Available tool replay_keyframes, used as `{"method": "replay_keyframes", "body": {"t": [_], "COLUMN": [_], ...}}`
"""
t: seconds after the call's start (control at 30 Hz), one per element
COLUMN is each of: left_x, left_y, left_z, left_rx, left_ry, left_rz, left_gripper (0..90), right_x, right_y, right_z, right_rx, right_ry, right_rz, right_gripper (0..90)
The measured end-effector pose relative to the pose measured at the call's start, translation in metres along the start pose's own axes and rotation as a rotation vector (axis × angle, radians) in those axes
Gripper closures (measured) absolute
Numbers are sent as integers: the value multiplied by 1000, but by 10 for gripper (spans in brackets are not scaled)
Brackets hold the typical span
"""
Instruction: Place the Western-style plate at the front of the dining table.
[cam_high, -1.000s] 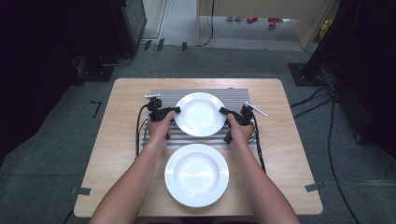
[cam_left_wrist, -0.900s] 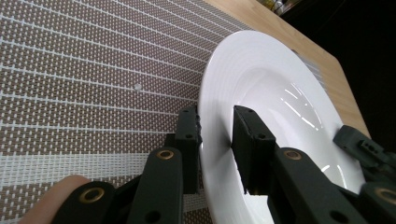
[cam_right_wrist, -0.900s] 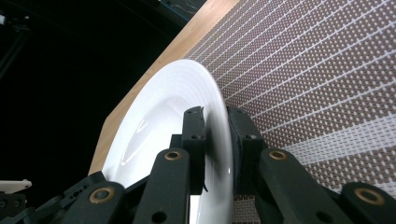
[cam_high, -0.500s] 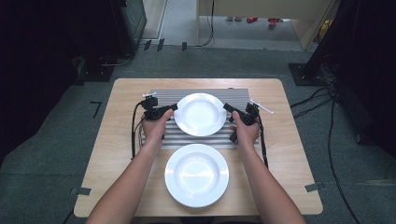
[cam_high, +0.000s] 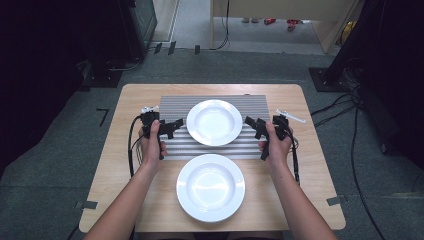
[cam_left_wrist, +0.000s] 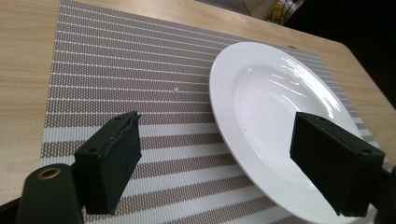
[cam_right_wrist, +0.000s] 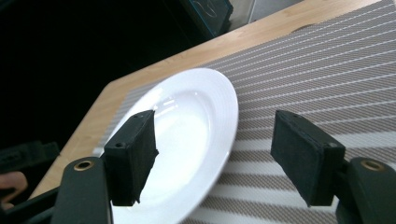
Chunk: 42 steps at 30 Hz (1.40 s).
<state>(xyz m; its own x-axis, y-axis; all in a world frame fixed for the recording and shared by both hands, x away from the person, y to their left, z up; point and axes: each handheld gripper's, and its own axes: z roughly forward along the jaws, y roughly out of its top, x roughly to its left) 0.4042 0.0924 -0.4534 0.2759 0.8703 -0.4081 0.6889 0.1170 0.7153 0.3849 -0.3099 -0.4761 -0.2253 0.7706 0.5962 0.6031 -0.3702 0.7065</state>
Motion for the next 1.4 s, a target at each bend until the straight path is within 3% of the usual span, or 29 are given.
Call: {"method": "replay_keyframes", "body": {"t": [0.23,0.43,0.73,1.03,1.4], "left_x": [3,4,8,10,18], "left_y": [-9,-18,-31,-47,-63], "left_z": [-25,-45,-72,-93,-115], "left_rx": [-20,-42,-64,-70,-82], "left_ry": [7,9,20,17,46], "left_rz": [21,74,117,133,139], "left_gripper": [165,140,115,113,113], "right_x": [3,4,4,3,-4], "right_y": [-6,-11,-19,-25,-35], "right_z": [-23,-41,-68,-93,-120], "right_rx": [9,20,27,16,17], "right_ry": [-10,-47,-70,-69,-84], "right_rz": [-88,-147,-216,-235,-256], "right_gripper": [284,256,233,229,220]}}
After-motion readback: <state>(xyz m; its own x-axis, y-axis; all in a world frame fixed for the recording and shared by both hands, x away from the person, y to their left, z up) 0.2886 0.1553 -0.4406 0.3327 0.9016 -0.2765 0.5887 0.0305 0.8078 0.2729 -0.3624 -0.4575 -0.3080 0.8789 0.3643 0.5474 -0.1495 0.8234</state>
